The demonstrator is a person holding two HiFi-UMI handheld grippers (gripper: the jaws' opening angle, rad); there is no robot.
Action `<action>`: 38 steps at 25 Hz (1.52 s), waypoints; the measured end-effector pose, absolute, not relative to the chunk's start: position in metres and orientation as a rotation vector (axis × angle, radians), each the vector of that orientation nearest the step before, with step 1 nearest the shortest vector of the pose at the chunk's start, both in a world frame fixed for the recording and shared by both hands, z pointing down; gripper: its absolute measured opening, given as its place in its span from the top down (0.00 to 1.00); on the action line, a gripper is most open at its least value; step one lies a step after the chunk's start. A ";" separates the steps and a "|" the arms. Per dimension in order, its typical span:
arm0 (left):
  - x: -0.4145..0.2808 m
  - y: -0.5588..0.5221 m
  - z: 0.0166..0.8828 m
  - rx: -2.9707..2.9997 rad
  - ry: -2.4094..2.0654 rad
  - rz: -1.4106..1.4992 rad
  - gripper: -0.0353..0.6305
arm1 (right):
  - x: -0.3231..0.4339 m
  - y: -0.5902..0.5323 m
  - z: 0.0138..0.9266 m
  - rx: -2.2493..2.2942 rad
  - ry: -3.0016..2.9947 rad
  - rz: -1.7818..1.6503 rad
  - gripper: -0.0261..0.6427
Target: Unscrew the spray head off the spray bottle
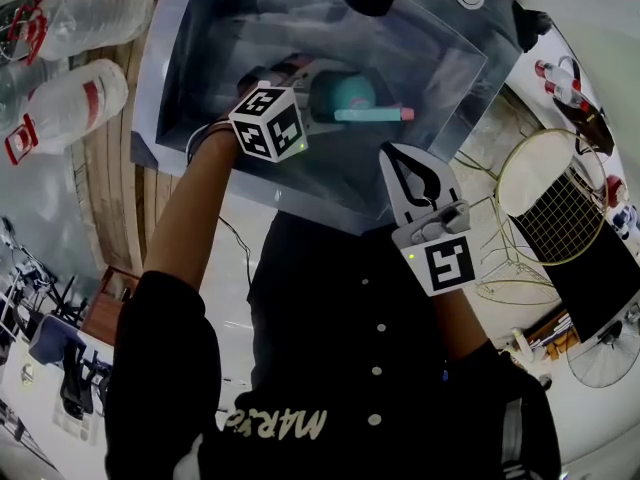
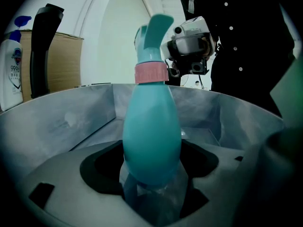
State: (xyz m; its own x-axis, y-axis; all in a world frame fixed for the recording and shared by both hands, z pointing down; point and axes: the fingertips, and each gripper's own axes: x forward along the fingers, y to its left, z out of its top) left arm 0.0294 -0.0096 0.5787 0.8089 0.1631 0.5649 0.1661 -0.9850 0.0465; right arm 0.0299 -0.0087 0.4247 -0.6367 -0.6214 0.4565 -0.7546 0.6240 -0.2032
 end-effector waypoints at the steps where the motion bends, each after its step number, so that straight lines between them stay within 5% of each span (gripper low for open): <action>1: 0.029 -0.010 0.579 -2.982 -0.268 -0.932 0.37 | 0.025 -0.009 0.427 1.132 -2.492 0.542 0.94; 23: 0.030 -0.007 0.578 -2.973 -0.248 -0.929 0.37 | 0.014 -0.007 0.429 1.276 -2.508 0.627 0.94; 27: 0.030 -0.006 0.578 -2.976 -0.230 -0.928 0.37 | 0.005 -0.005 0.449 1.274 -2.393 0.657 0.59; 38: 0.029 -0.008 0.578 -2.983 -0.205 -0.945 0.37 | -0.007 -0.014 0.463 1.311 -2.262 0.591 0.55</action>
